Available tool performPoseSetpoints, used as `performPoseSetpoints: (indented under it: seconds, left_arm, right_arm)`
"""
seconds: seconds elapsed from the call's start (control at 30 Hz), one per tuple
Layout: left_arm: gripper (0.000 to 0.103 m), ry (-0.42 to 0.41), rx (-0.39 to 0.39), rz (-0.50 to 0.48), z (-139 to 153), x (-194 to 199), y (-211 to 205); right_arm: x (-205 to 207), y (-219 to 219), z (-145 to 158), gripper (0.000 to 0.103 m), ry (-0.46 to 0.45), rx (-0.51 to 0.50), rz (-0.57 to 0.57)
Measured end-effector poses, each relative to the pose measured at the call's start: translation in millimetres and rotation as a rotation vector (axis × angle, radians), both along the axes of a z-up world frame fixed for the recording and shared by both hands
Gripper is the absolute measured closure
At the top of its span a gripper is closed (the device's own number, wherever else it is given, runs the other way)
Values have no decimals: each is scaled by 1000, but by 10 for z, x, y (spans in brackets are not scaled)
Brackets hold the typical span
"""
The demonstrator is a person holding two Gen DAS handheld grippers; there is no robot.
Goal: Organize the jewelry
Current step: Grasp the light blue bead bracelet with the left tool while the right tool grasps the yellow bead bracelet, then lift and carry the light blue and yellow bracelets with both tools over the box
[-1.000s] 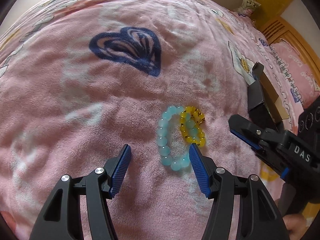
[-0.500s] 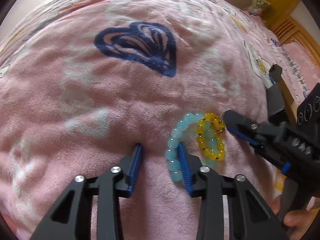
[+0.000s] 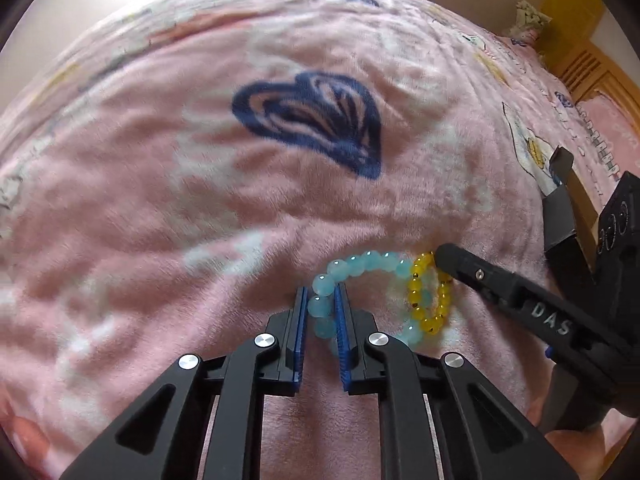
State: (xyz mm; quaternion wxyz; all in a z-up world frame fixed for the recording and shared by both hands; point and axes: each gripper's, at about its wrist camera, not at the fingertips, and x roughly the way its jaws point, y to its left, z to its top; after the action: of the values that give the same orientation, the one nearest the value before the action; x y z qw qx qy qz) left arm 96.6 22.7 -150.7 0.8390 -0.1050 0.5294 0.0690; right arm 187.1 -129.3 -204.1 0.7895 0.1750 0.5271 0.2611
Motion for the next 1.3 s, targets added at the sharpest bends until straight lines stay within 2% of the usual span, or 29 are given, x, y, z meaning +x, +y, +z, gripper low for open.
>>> performPoseSetpoints:
  seconds: [0.07,0.23,0.37,0.4,0.53,0.6,0.67,0.73,0.8,0.9,0.97,1.07,1.17,1.3]
  left_arm:
    - [89,-12,24,-3,35,-5,-9]
    - [90,-38,14,3,135,-26,5]
    - [90,-71,12,-14,257,-43,-36]
    - [90,-72,11,-16,263,-43,-46]
    - [90,-35,2,-60,193,-7,-104]
    - [78,-8,24,-72,144,15,-143]
    - [33,-7,54,-81,115,10,-171]
    - [32,-22,82,-80,113,5,-178]
    - [32,-24,65,-83,109,3,-159]
    - [34,-15,-21,-83,43,25,-104]
    - [70,6,-42,-64,-50,62,-75]
    - [89,22,-58,-21,-186,105,10]
    - [90,6,-92,-1,-156,92,51]
    - [90,-33,-96,5,-54,40,60]
  right_arm:
    - [-5,7,23,86,-5,-12,1]
    - [-12,-28,56,88,-4,5,-13]
    - [-36,-141,212,90,-32,22,-35]
    - [-55,-178,262,94,-42,25,-39]
    - [-93,-268,413,94,-68,32,-50]
    - [-101,-288,424,94,-66,40,-56]
    - [-98,-307,397,94,-53,43,-57]
    - [-89,-316,339,94,-35,37,-61]
    - [-75,-313,262,94,-14,29,-63]
    - [-64,-306,183,94,5,16,-62]
    - [-59,-304,151,94,14,23,-59]
    - [-49,-338,129,93,22,28,-69]
    - [-38,-360,106,93,27,30,-75]
    - [-34,-355,122,94,17,37,-76]
